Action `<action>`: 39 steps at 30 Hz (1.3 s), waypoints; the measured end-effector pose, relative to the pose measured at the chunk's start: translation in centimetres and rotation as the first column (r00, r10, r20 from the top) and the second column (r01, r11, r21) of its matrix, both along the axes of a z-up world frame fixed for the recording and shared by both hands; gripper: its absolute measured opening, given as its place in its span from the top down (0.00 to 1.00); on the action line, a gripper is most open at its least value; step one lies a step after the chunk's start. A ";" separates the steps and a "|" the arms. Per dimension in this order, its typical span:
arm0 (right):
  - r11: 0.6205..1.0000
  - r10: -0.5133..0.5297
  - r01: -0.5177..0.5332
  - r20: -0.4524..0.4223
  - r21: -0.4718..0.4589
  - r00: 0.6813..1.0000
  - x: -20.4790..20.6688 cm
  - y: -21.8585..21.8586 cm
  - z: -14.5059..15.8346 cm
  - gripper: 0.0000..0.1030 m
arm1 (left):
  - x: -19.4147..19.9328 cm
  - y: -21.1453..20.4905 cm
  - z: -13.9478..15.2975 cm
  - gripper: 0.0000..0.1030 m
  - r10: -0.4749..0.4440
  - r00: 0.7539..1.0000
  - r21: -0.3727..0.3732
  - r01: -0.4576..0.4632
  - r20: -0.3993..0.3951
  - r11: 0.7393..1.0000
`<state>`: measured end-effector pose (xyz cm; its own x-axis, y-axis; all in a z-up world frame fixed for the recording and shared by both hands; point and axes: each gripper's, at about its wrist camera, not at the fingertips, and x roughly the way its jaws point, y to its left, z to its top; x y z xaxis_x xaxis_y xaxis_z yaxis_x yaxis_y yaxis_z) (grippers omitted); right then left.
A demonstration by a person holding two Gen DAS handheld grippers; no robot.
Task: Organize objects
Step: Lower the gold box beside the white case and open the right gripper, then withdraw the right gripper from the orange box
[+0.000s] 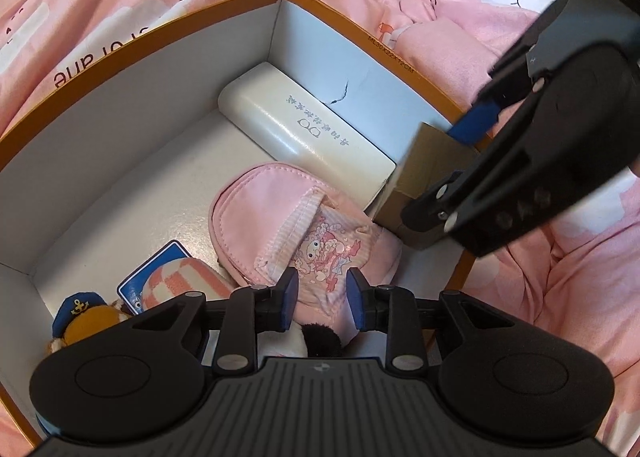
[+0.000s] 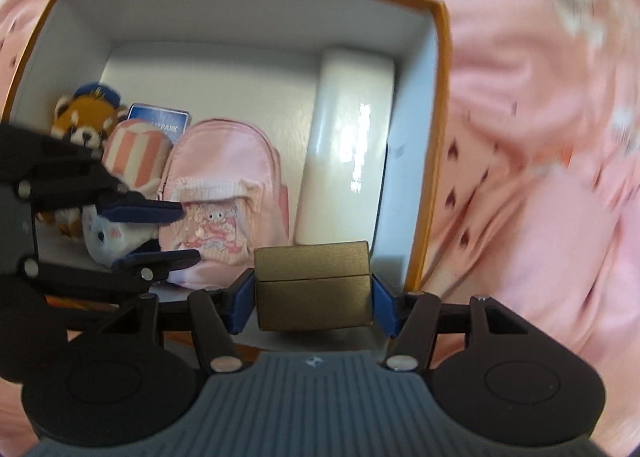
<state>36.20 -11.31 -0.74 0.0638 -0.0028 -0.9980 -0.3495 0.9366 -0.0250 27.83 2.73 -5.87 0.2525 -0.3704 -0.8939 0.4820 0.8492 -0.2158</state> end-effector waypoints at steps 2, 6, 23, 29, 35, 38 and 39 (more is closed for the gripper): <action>0.998 -0.057 0.058 -0.038 0.027 0.998 0.6 -0.9 -0.2 0.40 | 0.2 0.1 -0.1 0.72 0.006 1.000 0.001 -0.006 0.002 1.000; 1.000 -0.026 0.027 -0.026 0.013 0.999 0.5 -0.7 0.0 0.39 | 0.1 0.1 0.1 0.74 0.008 1.000 0.009 -0.008 0.005 1.000; 0.939 0.342 -0.339 0.071 -0.050 0.937 1.6 2.6 0.3 0.79 | 0.1 0.2 0.0 0.74 0.016 1.000 0.002 -0.016 -0.005 1.000; 0.891 0.436 -0.435 -0.022 -0.130 0.900 2.4 3.4 -2.1 0.94 | 0.1 0.3 0.0 0.74 0.017 1.000 0.002 -0.017 -0.006 1.000; 0.848 0.507 -0.519 -0.122 -0.107 0.853 2.4 4.2 -3.3 1.00 | 0.2 0.4 -0.1 0.74 0.017 1.000 -0.002 -0.017 -0.016 1.000; 0.828 0.526 -0.549 -0.184 -0.112 0.830 2.6 4.6 -4.4 1.00 | 0.2 0.4 -0.1 0.75 0.015 1.000 -0.008 -0.015 -0.026 1.000; 0.826 0.525 -0.552 -0.197 -0.117 0.828 2.7 4.8 -4.7 1.00 | 0.2 0.4 -0.1 0.75 0.014 1.000 -0.006 -0.014 -0.024 1.000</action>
